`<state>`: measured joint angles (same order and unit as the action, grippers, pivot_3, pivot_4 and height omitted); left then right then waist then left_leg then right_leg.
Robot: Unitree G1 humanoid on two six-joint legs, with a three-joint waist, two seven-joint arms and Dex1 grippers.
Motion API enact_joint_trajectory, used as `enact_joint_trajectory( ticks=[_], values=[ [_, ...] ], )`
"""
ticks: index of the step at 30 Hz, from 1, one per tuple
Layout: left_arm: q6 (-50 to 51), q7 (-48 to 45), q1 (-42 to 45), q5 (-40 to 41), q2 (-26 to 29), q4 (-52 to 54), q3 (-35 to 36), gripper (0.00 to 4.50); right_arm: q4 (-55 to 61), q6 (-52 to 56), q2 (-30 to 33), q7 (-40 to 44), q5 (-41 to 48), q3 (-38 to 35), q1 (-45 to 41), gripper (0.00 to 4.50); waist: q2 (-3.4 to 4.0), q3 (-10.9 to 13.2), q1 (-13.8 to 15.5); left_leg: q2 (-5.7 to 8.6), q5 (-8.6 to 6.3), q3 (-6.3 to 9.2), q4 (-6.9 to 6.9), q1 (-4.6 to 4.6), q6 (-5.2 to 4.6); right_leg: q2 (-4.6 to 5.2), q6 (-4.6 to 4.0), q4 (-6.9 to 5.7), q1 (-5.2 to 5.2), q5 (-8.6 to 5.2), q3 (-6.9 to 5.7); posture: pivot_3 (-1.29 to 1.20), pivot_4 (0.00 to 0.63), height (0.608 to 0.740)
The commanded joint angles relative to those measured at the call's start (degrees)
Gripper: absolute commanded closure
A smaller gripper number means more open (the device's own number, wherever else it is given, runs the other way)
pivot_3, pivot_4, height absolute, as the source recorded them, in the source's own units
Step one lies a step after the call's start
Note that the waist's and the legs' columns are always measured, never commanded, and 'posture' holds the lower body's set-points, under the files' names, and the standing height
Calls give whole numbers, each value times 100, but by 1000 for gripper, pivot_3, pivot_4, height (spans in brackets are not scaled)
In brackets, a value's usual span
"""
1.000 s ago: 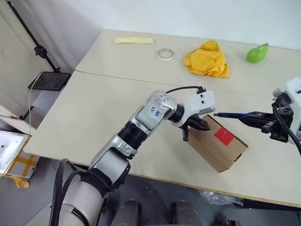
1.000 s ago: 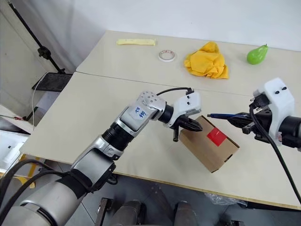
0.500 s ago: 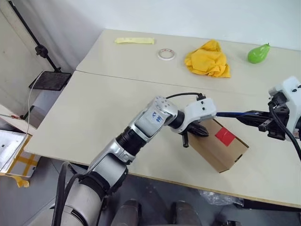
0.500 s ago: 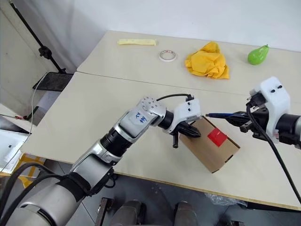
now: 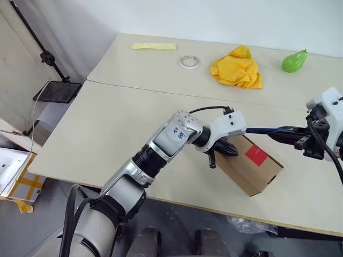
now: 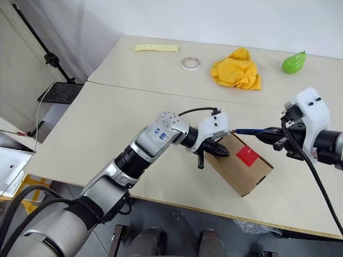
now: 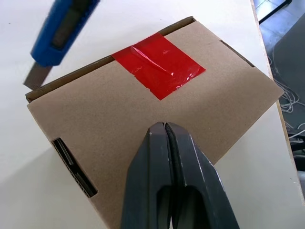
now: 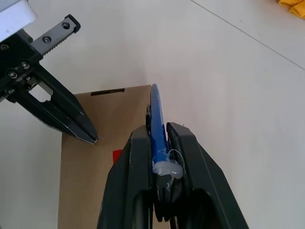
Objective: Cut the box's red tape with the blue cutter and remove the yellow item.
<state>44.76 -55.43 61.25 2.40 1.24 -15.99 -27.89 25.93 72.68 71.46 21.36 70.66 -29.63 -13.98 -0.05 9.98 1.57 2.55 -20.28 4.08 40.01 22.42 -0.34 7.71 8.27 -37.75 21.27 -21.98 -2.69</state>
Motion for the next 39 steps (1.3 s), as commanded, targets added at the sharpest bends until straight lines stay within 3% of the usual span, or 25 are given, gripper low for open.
enact_joint_trajectory(
  ticks=[1, 17, 39],
  values=[
    [48, 24, 63, 26, -27, -14, -39, 4481, 116, 52, -57, 79, -34, -226, 111, 4316, 0, 0, 2, 0, 0, 0, 0, 0, 0, 0, 0, 0, 0, 0, 0, 0, 150, 740],
    [59, 47, 82, 44, 26, -55, -73, 4481, 173, 182, 66, 432, -490, -348, 439, 4316, 0, 0, 5, 8, 0, 0, 3, -2, 0, 0, 0, -2, -2, 0, 0, 0, 150, 740],
    [265, 250, -42, -7, 81, 147, -243, 4481, 162, 1068, 992, 1358, -558, -259, 389, 4316, 0, 0, 12, -6, 0, 3, 3, -9, 0, 1, 0, 1, -15, 0, 0, 0, 150, 740]
  ],
)
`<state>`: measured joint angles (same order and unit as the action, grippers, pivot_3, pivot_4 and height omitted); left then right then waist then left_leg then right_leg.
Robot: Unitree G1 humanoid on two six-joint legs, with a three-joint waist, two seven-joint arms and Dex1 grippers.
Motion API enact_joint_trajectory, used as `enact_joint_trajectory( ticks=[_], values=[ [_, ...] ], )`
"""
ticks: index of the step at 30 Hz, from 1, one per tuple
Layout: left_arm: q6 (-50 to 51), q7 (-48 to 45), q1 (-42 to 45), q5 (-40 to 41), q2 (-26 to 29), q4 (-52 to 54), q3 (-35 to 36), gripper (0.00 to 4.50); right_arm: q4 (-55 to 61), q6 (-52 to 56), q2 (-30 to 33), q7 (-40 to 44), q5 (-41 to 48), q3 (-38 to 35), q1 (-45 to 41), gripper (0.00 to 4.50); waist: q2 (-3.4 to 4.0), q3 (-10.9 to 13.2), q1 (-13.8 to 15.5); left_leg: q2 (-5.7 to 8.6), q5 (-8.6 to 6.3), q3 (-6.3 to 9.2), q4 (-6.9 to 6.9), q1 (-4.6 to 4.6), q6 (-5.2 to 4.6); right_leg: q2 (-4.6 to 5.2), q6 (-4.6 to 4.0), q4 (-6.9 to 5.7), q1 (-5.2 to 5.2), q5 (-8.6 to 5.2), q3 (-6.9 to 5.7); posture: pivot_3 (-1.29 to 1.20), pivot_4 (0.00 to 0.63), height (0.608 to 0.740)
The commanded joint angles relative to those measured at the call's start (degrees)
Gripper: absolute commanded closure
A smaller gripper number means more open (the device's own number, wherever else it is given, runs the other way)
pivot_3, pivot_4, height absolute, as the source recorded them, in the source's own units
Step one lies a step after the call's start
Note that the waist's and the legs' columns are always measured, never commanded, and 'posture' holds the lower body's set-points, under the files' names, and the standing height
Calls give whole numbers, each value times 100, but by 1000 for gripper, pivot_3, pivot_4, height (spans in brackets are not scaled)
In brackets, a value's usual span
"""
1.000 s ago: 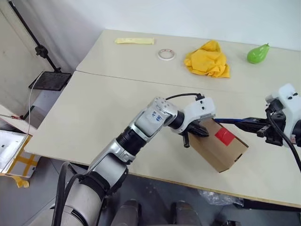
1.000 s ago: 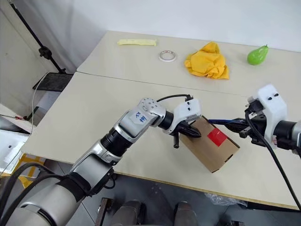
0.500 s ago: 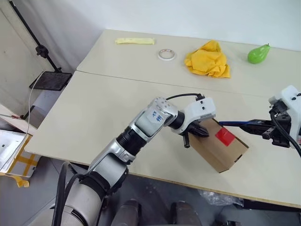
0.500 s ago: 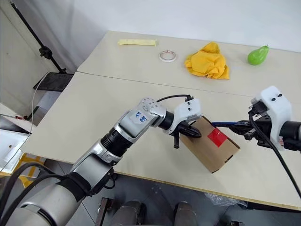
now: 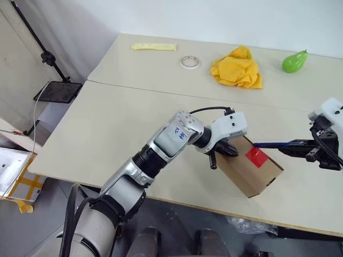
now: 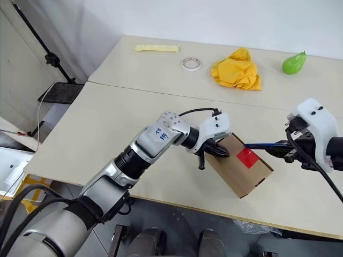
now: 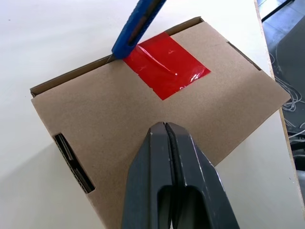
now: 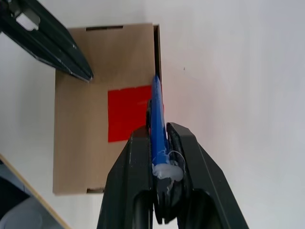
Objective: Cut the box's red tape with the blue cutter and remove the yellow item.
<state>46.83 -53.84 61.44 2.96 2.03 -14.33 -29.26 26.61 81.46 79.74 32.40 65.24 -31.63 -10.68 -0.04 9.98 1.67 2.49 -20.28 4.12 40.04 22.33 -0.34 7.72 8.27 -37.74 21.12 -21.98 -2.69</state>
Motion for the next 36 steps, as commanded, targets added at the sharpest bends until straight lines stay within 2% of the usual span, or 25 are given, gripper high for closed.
enact_joint_trajectory(
  ticks=[1, 18, 24, 30, 36],
  values=[
    [59, 101, -61, -64, -3, -25, -109, 4481, 83, 211, 199, 309, -41, -76, 76, 4316, 0, 0, 2, -4, 0, 0, 0, 0, 0, 0, 0, 0, -1, 0, 0, 0, 150, 740],
    [-22, 186, -45, -103, -86, -181, -97, 4481, 259, 590, 459, 1157, -573, -504, 514, 4316, 0, 0, 54, -3, 0, 0, 1, -2, 0, 1, 1, 2, -5, 0, 0, 0, 150, 740],
    [-116, 153, -38, -144, -127, -206, -242, 4481, 147, 507, 369, 1022, -605, -78, 90, 4316, 0, 0, 52, -4, 0, 0, 3, -4, 0, 1, 1, 5, -7, 1, 0, 0, 150, 740],
    [-297, 173, 8, -213, -189, -339, -339, 4481, -158, 1056, 584, 1010, -350, 538, -493, 4316, 0, 0, 69, -7, 0, 2, 5, -16, 0, 1, 3, 17, -26, 1, 0, 0, 150, 740],
    [-389, 245, 43, -229, -269, -470, -294, 4481, -372, 1104, 862, 830, 41, 959, -744, 4316, 0, 0, 137, -9, 0, 8, 3, -16, 0, 1, 7, 32, -35, 4, -3, 0, 150, 740]
  ],
)
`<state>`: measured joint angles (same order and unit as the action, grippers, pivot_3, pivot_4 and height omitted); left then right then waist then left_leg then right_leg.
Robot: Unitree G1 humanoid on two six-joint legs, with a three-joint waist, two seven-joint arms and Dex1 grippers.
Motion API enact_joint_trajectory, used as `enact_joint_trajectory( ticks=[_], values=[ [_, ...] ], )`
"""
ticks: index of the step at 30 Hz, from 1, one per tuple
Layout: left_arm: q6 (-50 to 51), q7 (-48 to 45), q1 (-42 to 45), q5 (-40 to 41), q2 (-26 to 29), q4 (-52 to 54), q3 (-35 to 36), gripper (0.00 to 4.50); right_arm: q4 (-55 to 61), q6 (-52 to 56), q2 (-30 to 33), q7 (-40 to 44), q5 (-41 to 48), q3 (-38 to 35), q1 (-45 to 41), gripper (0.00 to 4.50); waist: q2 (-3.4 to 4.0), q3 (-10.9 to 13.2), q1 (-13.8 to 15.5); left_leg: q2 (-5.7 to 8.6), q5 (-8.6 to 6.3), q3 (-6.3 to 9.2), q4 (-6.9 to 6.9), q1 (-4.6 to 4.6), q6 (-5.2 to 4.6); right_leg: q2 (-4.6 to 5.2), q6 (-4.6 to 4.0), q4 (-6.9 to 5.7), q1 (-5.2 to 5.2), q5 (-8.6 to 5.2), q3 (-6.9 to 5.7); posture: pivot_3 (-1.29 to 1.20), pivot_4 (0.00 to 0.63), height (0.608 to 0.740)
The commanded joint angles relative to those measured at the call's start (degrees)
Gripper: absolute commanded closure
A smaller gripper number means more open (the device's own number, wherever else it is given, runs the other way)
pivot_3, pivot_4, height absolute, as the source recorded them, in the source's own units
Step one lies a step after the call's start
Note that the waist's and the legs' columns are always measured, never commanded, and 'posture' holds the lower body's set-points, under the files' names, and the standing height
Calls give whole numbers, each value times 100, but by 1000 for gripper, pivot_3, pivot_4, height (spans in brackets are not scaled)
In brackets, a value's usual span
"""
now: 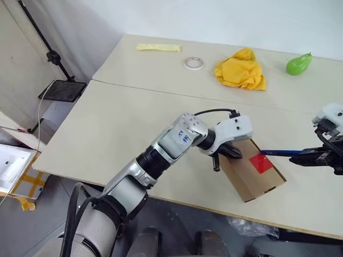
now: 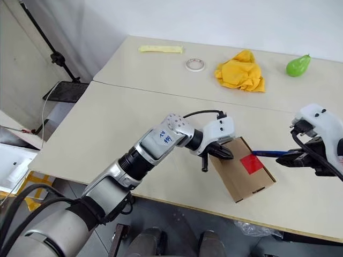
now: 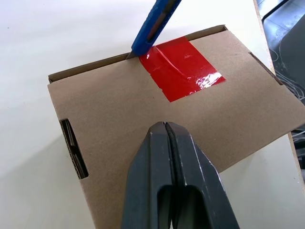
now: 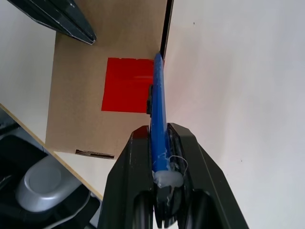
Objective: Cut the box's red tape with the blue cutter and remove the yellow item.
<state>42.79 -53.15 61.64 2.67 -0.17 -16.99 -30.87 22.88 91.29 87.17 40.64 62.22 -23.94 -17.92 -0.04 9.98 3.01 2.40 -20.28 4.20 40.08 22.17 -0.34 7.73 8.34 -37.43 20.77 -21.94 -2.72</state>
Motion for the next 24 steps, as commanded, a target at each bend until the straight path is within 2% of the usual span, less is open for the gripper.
enact_joint_trajectory(
  ticks=[1, 15, 20, 24],
  values=[
    [6, 183, 24, -203, -53, -221, -126, 4481, -42, 121, 173, -41, 434, 235, -20, 4316, 0, 0, 2, 0, 0, 0, 0, 0, 0, 0, 1, 1, -1, 1, 0, 0, 150, 740],
    [-82, 311, 88, -238, -187, -466, -101, 4481, -262, 121, 859, -364, 1211, 115, 476, 4316, 0, 0, 7, 3, 0, 0, -2, 1, -1, 4, 6, 10, -6, 3, -4, 0, 150, 740],
    [-90, 316, 94, -249, -199, -509, -101, 4481, -265, 121, 777, -475, 1270, 113, 439, 4316, 0, 0, 6, 2, 0, 0, -1, 1, -1, 4, 6, 10, -7, 3, -5, 0, 150, 740],
    [-102, 264, 81, -270, -205, -521, -182, 4481, -485, 106, 292, -896, 1123, 713, -376, 4316, -4, 0, -18, 1, 0, -1, 0, 0, -1, 4, 7, 17, -8, 4, -4, 0, 150, 740]
  ],
)
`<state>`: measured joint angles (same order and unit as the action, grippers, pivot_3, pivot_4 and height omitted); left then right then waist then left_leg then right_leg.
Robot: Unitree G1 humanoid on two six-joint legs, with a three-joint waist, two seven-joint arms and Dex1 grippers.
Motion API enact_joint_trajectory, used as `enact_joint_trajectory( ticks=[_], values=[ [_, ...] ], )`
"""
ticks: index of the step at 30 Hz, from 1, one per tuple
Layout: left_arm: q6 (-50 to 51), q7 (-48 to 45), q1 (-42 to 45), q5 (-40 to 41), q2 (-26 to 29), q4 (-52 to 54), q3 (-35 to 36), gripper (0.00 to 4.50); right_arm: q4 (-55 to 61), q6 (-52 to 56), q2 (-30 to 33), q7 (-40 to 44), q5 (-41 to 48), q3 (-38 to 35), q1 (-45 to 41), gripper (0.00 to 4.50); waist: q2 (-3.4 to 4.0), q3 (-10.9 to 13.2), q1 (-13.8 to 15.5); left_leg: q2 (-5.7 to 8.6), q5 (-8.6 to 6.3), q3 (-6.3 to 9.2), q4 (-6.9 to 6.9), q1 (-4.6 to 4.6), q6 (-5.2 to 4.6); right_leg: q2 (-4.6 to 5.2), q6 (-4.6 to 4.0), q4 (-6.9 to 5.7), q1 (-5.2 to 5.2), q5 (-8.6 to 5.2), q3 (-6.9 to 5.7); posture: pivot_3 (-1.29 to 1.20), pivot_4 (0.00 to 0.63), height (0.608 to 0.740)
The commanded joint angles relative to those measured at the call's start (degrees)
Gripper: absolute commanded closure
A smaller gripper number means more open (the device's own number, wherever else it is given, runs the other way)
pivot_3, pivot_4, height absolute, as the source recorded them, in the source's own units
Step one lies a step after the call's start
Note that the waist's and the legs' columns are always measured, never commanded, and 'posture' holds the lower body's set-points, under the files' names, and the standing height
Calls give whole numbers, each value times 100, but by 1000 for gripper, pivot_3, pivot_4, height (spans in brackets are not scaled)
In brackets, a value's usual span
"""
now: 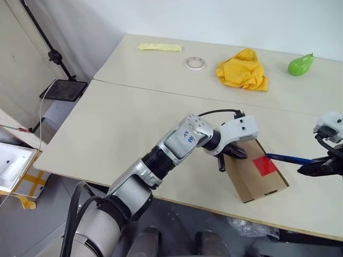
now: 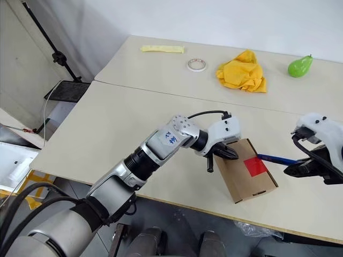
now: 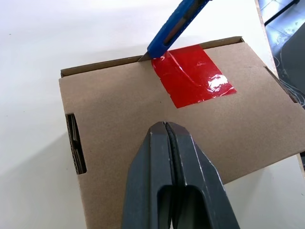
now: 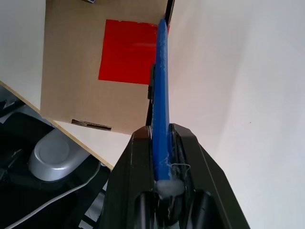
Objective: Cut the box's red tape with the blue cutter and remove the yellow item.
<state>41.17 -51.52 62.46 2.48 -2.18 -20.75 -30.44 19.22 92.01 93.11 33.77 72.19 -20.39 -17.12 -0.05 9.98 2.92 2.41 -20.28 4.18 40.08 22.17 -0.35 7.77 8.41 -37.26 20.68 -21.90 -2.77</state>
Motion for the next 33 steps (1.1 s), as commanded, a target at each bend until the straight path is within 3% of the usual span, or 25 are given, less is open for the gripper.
enact_joint_trajectory(
  ticks=[1, 15, 33],
  values=[
    [60, 81, -6, -258, 2, -132, -251, 4481, -178, 39, -373, -311, 134, 512, -644, 4316, -4, 0, -14, -2, 0, 0, 1, -1, 0, -1, 2, 8, -4, 1, -1, 0, 150, 740],
    [536, -132, 311, -650, 165, -527, -840, 4481, -321, 49, -82, -586, 805, 1338, -1322, 4316, -3, -2, -39, -8, 2, -6, 2, -4, 2, -2, 21, 37, -13, 11, 1, 0, 150, 740],
    [700, 140, 298, -628, -60, -718, -486, 4481, -174, 49, 928, -281, 1408, 884, -142, 4316, -7, -4, 6, -6, 1, -4, 1, -1, 2, 1, 21, 40, -16, 11, -2, 0, 150, 740]
  ],
)
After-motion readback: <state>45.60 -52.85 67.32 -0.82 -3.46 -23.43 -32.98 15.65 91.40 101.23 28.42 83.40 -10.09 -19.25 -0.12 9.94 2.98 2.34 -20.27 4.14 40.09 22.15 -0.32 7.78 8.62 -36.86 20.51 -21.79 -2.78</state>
